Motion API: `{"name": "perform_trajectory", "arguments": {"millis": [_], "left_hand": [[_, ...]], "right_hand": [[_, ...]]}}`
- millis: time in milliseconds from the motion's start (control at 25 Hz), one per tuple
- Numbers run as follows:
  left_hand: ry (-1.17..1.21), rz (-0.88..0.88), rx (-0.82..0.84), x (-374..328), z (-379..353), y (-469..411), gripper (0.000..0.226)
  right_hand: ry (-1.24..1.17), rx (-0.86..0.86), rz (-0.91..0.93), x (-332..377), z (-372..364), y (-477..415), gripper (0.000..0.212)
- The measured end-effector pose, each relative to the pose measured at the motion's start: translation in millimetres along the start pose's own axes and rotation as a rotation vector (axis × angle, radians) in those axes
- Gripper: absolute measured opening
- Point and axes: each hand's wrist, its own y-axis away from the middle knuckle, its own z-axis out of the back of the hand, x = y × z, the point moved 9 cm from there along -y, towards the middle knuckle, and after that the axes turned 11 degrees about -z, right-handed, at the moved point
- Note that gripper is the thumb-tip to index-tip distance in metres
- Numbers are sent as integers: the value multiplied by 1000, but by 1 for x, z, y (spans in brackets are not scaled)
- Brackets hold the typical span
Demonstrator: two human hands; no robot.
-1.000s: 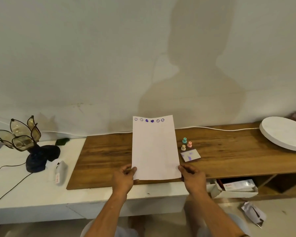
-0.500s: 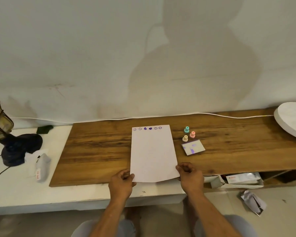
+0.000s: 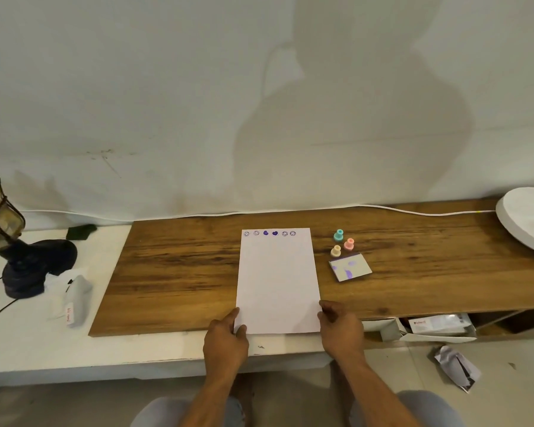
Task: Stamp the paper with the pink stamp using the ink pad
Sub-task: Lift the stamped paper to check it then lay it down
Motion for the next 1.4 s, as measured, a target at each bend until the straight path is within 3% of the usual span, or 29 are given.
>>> {"name": "perform_trajectory", "arguments": {"millis": [240,1400], "left_hand": [[-61,-15,48,1,-6,4,53],[-223,-111,166,3,-11,5,63]], "right_hand": [[343,44,150,1,-23,7,48],[414,87,188,9,-20,15,57]]}}
